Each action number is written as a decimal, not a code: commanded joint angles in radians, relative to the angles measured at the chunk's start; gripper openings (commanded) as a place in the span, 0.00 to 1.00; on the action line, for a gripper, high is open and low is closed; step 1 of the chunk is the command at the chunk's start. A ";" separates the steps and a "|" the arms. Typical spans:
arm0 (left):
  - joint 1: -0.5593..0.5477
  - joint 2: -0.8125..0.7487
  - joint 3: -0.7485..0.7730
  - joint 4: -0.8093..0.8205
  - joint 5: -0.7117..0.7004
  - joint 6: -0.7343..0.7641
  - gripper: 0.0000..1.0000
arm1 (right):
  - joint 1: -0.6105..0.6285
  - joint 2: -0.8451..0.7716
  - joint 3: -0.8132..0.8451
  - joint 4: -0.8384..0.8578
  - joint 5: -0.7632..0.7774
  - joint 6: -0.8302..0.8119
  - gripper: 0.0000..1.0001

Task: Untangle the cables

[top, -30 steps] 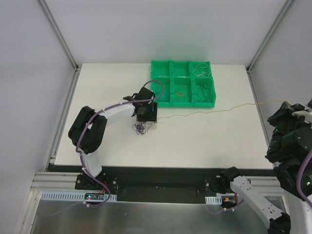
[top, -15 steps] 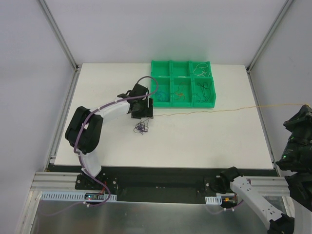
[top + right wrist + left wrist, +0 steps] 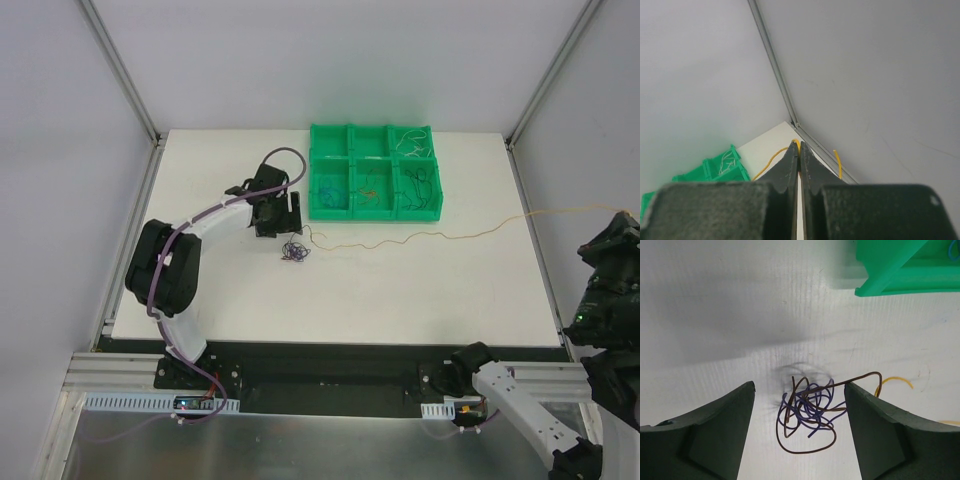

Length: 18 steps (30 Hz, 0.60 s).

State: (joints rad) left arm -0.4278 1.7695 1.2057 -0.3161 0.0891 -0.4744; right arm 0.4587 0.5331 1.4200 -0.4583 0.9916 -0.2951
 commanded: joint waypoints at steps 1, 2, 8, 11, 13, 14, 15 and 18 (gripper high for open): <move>0.012 -0.059 0.040 -0.044 -0.068 0.020 0.71 | 0.003 0.042 0.033 0.001 0.039 -0.009 0.00; 0.020 -0.058 0.041 -0.046 -0.065 0.022 0.71 | 0.005 0.028 0.040 0.015 0.041 -0.021 0.00; 0.026 0.011 0.043 -0.048 -0.012 0.013 0.67 | 0.005 -0.012 0.105 0.046 0.051 -0.068 0.01; 0.037 0.045 0.048 -0.058 -0.012 0.005 0.66 | 0.003 -0.033 0.112 0.043 0.045 -0.068 0.01; 0.056 0.051 0.048 -0.061 -0.014 0.003 0.67 | 0.003 -0.048 0.111 0.043 0.044 -0.067 0.00; 0.066 0.050 0.048 -0.063 -0.018 0.003 0.67 | 0.005 -0.056 0.105 0.043 0.039 -0.064 0.00; 0.078 0.050 0.048 -0.064 -0.026 0.005 0.66 | 0.006 -0.062 0.093 0.043 0.030 -0.056 0.00; 0.107 0.038 0.048 -0.066 -0.040 0.007 0.67 | 0.015 -0.050 0.068 0.021 0.010 -0.052 0.01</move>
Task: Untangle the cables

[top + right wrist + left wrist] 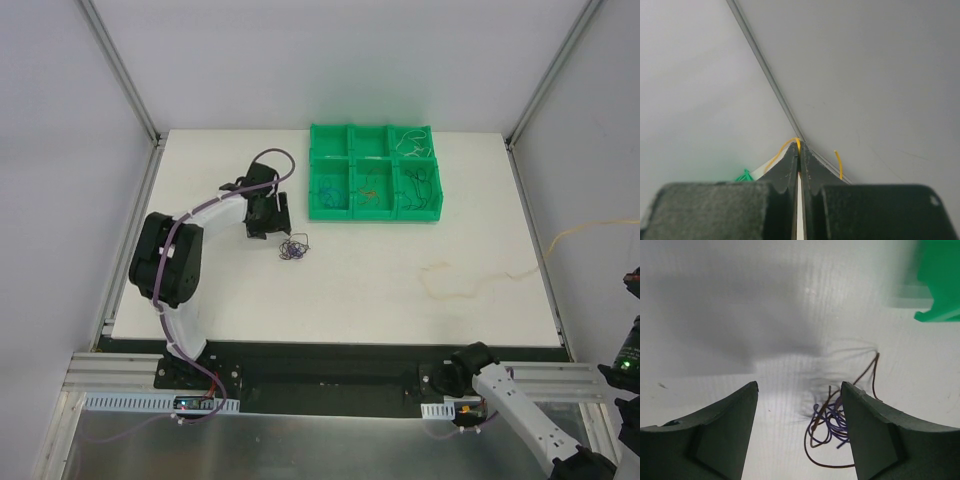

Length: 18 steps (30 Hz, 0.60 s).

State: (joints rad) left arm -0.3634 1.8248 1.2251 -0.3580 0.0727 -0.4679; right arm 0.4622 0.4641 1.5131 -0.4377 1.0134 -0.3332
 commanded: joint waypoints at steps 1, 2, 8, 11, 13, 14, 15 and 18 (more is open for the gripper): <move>0.050 -0.021 0.028 -0.024 -0.024 0.000 0.67 | 0.013 0.024 -0.031 -0.012 -0.004 0.002 0.00; 0.058 -0.027 0.028 -0.024 -0.024 0.000 0.67 | 0.015 0.022 -0.057 -0.018 -0.013 0.032 0.00; 0.066 -0.087 0.039 -0.027 -0.048 0.021 0.68 | 0.023 0.106 -0.123 -0.087 -0.169 0.187 0.00; 0.066 -0.142 0.045 -0.029 -0.056 0.041 0.70 | 0.023 0.171 -0.099 -0.102 -0.229 0.206 0.00; 0.066 -0.174 0.056 -0.025 -0.051 0.066 0.73 | 0.023 0.202 -0.055 -0.104 -0.252 0.195 0.00; 0.066 -0.191 0.060 -0.025 -0.047 0.072 0.73 | 0.021 0.214 -0.033 -0.104 -0.259 0.191 0.00; 0.066 -0.206 0.063 -0.022 -0.037 0.078 0.75 | 0.023 0.223 -0.004 -0.104 -0.266 0.181 0.00; 0.066 -0.245 0.065 -0.007 0.005 0.087 0.78 | 0.021 0.255 0.076 -0.110 -0.298 0.169 0.00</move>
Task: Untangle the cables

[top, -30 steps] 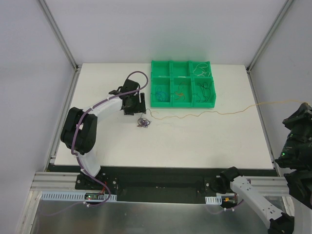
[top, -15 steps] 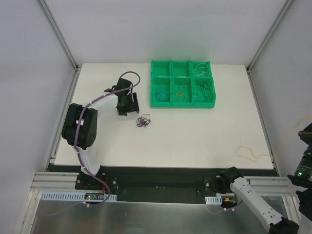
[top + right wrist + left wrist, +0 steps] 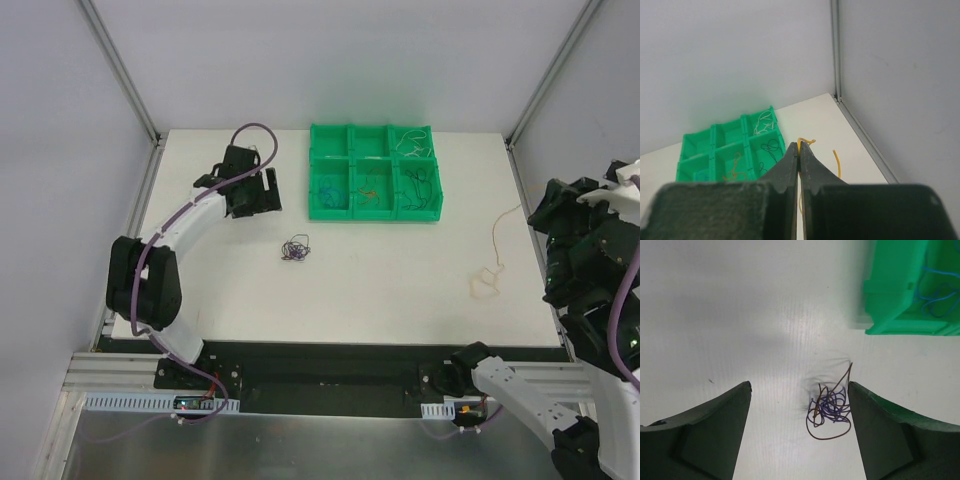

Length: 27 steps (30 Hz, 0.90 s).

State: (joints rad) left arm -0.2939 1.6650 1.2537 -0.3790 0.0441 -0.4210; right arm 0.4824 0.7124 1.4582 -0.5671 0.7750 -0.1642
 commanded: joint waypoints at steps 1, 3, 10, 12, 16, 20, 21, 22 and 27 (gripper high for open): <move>-0.004 -0.096 0.036 0.020 0.052 0.041 0.78 | 0.001 0.013 0.140 0.019 -0.074 0.005 0.01; -0.004 -0.117 0.035 0.031 0.095 0.042 0.80 | 0.001 0.021 0.145 0.012 -0.103 0.024 0.00; -0.007 -0.159 0.039 0.051 0.166 0.057 0.82 | 0.001 0.015 0.027 -0.016 -0.169 0.097 0.00; -0.008 -0.169 0.039 0.055 0.177 0.060 0.83 | 0.002 0.013 -0.011 -0.030 -0.212 0.120 0.00; -0.011 -0.186 0.041 0.061 0.214 0.057 0.84 | 0.002 0.016 -0.143 -0.016 -0.339 0.218 0.01; -0.013 -0.202 0.038 0.071 0.229 0.056 0.84 | 0.002 0.082 -0.329 0.050 -0.505 0.319 0.00; -0.013 -0.205 0.036 0.074 0.229 0.057 0.84 | 0.001 0.106 -0.366 0.061 -0.529 0.337 0.00; -0.014 -0.206 0.035 0.075 0.227 0.059 0.84 | -0.001 0.137 -0.416 0.073 -0.557 0.359 0.01; -0.019 -0.215 0.029 0.080 0.227 0.054 0.84 | -0.016 0.283 -0.562 0.133 -0.622 0.413 0.01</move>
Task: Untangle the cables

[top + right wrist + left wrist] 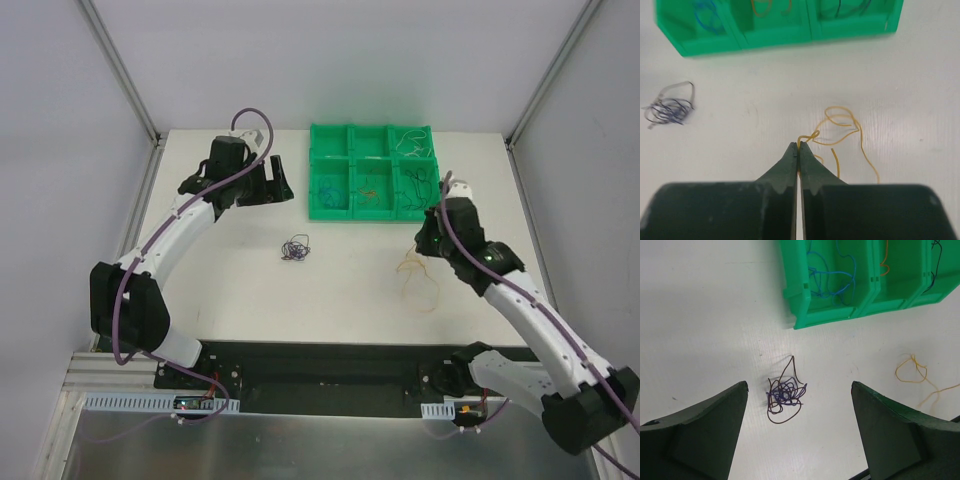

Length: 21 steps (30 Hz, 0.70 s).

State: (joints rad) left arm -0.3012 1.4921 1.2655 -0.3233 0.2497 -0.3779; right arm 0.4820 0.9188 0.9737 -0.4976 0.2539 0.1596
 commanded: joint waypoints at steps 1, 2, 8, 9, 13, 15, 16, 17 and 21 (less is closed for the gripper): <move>-0.012 -0.044 0.017 0.026 0.028 0.008 0.84 | -0.028 0.106 -0.099 0.068 -0.100 0.093 0.01; -0.013 -0.043 0.017 0.027 0.036 0.005 0.84 | -0.046 0.141 -0.110 0.067 -0.104 0.093 0.01; -0.015 -0.032 0.009 0.044 0.075 -0.016 0.83 | -0.131 0.365 -0.113 0.070 -0.200 0.046 0.05; -0.016 -0.030 0.008 0.047 0.083 -0.019 0.84 | -0.134 0.391 -0.106 0.070 -0.209 0.040 0.07; -0.018 -0.020 0.005 0.052 0.088 -0.018 0.83 | -0.143 0.482 -0.069 0.030 -0.235 0.035 0.15; -0.018 -0.016 0.003 0.053 0.082 -0.016 0.83 | -0.143 0.494 -0.069 0.014 -0.234 0.037 0.25; -0.018 -0.013 0.003 0.053 0.082 -0.016 0.83 | -0.141 0.489 -0.075 0.016 -0.234 0.037 0.34; -0.018 -0.010 0.005 0.050 0.086 -0.019 0.83 | -0.143 0.488 -0.085 0.027 -0.240 0.029 0.41; -0.018 -0.012 0.003 0.058 0.102 -0.024 0.83 | -0.143 0.503 -0.090 0.048 -0.243 0.009 0.66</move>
State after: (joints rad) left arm -0.3088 1.4910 1.2652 -0.3004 0.3180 -0.3870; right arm 0.3443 1.4204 0.8562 -0.4553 0.0322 0.1894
